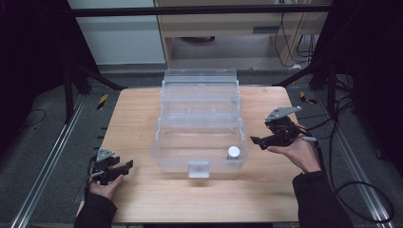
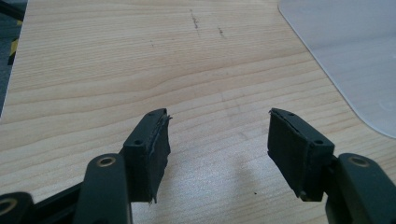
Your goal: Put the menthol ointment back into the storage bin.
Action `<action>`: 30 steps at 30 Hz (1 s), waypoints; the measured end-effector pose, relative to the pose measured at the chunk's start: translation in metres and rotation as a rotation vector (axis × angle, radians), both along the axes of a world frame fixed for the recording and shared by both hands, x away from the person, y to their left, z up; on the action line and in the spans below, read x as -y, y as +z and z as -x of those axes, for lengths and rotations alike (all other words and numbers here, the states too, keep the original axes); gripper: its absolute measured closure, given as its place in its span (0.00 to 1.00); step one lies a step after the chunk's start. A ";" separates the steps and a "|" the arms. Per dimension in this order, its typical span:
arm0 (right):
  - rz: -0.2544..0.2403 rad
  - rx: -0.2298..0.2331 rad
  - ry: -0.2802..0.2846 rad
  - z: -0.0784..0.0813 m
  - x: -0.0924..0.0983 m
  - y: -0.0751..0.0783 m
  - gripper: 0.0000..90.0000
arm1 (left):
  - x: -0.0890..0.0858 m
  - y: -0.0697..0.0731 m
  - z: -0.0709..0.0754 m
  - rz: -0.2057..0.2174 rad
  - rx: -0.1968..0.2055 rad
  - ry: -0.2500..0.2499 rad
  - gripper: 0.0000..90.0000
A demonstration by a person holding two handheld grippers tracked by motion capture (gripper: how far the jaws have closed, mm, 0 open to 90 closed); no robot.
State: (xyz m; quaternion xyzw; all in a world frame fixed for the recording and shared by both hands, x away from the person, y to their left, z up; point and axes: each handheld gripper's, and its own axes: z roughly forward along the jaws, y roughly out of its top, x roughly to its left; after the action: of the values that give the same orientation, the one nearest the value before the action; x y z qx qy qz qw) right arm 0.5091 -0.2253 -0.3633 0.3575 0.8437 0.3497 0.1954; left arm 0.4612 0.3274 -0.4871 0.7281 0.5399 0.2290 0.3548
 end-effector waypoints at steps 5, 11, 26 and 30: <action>-0.046 -0.004 -0.074 0.007 0.020 -0.017 0.20 | 0.000 0.000 0.000 -0.003 -0.002 -0.001 0.42; -0.099 -0.005 -0.132 0.013 0.034 -0.033 0.18 | 0.000 0.000 0.000 -0.002 0.000 -0.001 0.42; -0.234 0.054 -0.310 0.035 0.065 -0.095 0.15 | -0.001 -0.002 0.000 -0.012 0.019 0.001 0.37; -0.208 0.040 -0.336 0.038 0.072 -0.104 0.14 | -0.001 -0.002 0.000 -0.013 0.034 0.007 0.36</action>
State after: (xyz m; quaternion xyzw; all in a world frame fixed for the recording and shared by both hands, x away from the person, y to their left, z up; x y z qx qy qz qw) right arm 0.4711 -0.2970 -0.4673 0.5044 0.7274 0.4044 0.2299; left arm 0.4609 0.3280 -0.4891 0.7245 0.5349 0.2458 0.3585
